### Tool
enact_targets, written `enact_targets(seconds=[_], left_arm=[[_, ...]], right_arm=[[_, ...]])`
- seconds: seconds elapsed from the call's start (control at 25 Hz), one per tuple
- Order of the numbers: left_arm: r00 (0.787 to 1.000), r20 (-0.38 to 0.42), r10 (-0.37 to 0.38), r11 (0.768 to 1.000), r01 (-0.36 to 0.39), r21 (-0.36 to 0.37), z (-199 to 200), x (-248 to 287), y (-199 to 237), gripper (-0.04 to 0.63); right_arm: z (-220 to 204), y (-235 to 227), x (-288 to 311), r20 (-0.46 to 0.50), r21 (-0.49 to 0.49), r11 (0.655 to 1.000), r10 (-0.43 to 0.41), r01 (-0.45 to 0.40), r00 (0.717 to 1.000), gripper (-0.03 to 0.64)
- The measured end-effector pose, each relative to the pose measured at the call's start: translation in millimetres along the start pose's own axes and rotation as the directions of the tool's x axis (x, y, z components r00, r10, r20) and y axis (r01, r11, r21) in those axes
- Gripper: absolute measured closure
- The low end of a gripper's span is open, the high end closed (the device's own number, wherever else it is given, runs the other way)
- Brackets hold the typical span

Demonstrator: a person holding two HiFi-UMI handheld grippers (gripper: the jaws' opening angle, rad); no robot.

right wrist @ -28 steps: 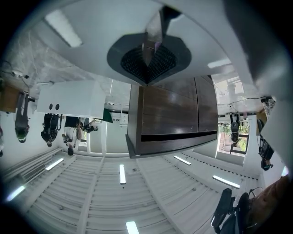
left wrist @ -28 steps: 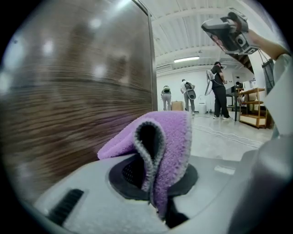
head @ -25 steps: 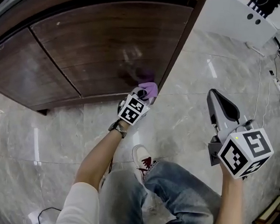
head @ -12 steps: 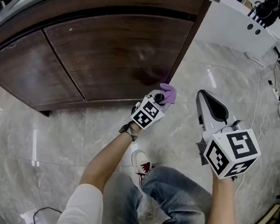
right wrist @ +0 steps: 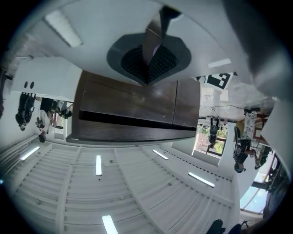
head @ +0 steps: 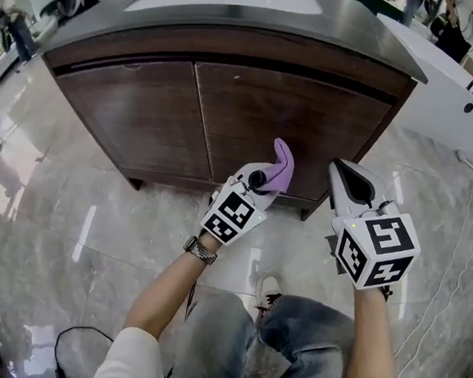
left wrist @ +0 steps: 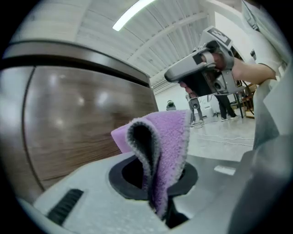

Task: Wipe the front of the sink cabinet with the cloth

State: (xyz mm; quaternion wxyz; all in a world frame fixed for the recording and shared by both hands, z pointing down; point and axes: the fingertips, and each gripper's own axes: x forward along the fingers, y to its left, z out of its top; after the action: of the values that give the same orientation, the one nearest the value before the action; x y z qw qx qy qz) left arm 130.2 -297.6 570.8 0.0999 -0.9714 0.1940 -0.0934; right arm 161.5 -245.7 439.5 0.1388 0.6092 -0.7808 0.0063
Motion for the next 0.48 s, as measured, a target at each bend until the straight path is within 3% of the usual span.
enact_targets(seconds=[0.2, 0.32, 0.48], left_arm=[[0.981, -0.05, 0.188, 0.982, -0.188, -0.002, 2.3, -89.7, 51.2, 0.546], [0.942, -0.102, 0.319, 0.948, -0.317, 0.035, -6.6, -141.9, 76.8, 0.546], [0.893, -0.129, 0.431, 0.902, -0.432, 0.022, -10.0, -203.0, 95.6, 0.546]], right_arm=[[22.9, 52.7, 25.8, 0.039, -0.031, 0.991, 0.13, -0.128, 0.991, 0.612], [25.3, 72.8, 38.9, 0.038, -0.087, 0.981, 0.175, -0.171, 0.984, 0.612], [30.7, 90.6, 53.6, 0.054, -0.057, 0.973, 0.226, -0.223, 0.973, 0.612]])
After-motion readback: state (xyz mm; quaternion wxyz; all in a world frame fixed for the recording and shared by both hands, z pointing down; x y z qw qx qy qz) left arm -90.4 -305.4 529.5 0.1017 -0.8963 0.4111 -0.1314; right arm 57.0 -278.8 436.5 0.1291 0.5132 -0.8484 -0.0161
